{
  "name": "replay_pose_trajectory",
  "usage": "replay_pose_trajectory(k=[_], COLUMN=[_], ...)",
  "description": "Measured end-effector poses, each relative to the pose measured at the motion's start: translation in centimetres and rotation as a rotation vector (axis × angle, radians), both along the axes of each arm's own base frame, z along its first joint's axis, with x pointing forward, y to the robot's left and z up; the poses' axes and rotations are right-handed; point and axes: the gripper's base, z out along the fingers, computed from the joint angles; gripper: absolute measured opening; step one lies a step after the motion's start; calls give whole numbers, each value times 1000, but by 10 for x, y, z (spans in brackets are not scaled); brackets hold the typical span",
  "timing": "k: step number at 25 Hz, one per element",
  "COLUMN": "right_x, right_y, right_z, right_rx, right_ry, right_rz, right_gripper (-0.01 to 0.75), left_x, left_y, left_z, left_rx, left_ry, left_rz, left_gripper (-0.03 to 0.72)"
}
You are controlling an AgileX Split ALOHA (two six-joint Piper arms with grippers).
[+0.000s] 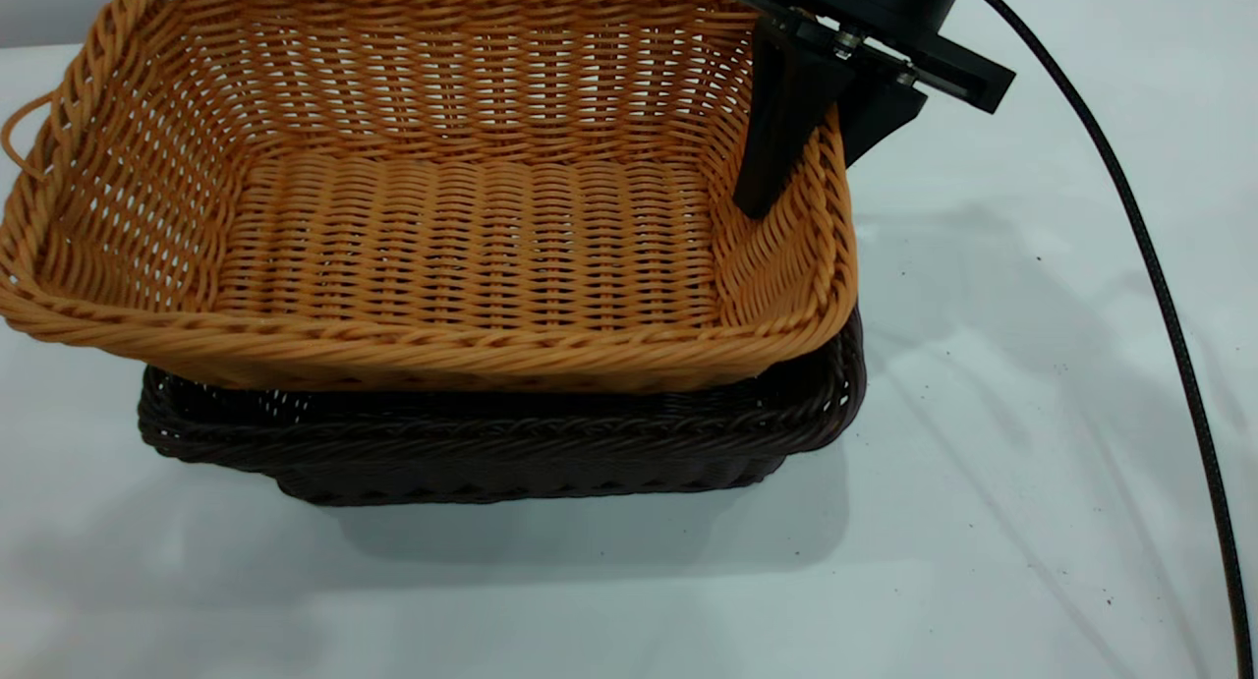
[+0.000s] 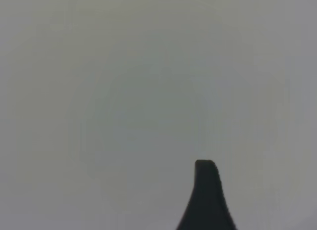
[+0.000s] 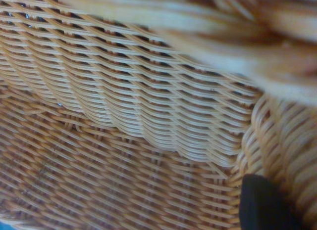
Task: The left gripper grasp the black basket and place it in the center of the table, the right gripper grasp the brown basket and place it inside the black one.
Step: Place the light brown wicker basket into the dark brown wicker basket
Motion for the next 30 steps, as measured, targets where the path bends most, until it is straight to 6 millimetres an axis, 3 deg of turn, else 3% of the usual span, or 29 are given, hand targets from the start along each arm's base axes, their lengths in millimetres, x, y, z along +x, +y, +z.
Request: replay_pose_trajectory(k=[7, 30], right_x=[0, 0], right_y=[-6, -4], right_z=[-3, -2], right_rx=[-73, -43], right_ry=[-6, -14], right_rz=[10, 24], right_gripper=[108, 115], left_x=[0, 0], left_y=[0, 0], left_z=[0, 0], left_rx=[3, 3], left_ry=[-1, -1], left_rz=[1, 1], left_gripper=[468, 468])
